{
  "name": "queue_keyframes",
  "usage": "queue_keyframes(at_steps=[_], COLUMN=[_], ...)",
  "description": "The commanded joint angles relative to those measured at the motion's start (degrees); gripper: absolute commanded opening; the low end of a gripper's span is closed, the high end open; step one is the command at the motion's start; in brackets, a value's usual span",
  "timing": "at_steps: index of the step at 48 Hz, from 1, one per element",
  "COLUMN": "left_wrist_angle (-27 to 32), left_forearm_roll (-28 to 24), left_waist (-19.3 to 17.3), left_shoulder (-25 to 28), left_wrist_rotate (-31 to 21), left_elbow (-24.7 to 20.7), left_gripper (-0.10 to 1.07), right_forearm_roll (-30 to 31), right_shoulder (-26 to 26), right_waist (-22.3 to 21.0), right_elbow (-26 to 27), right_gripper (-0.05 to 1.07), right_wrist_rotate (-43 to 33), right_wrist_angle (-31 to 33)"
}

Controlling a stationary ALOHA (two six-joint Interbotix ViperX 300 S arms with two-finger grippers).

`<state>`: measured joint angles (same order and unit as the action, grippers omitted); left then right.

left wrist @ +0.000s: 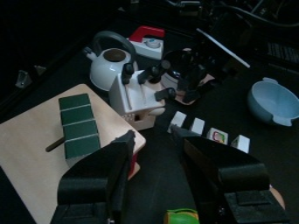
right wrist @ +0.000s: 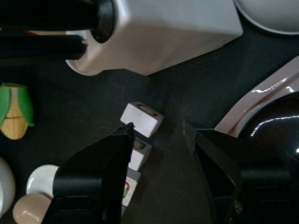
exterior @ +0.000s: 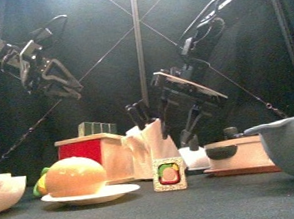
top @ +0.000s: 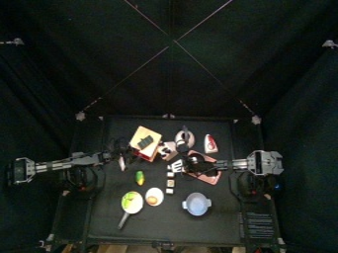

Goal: Grab white sushi piece from table

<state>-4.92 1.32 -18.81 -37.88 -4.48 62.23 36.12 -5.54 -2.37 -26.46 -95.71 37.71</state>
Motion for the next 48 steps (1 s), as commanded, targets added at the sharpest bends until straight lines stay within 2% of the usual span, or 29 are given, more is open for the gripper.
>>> queue_keyframes(at_steps=[1,8,17,33,48], left_wrist_angle=[-0.53,-0.53,-0.53,-0.44,-0.44], left_forearm_roll=[0.18,0.18,0.18,0.18,0.18], left_waist=[0.0,0.0,-0.18,-0.18,-0.18], left_shoulder=[-0.09,-0.09,-0.09,-0.09,-0.09], left_wrist_rotate=[-0.09,-0.09,-0.09,-0.09,-0.09], left_elbow=[-0.62,-0.62,-0.44,-0.44,-0.35], left_gripper=[0.79,0.79,0.79,0.79,0.79], right_forearm_roll=[2.55,5.71,7.12,8.53,8.7], right_shoulder=[0.0,-2.46,-5.01,-9.58,-12.13], right_waist=[1.14,2.02,2.11,3.52,3.78], right_elbow=[1.93,3.34,5.45,10.55,11.6], right_gripper=[0.84,0.84,0.85,1.04,1.04], right_wrist_rotate=[-2.9,-6.94,-7.38,-7.38,-7.47], right_wrist_angle=[0.7,0.62,1.49,6.94,9.58])
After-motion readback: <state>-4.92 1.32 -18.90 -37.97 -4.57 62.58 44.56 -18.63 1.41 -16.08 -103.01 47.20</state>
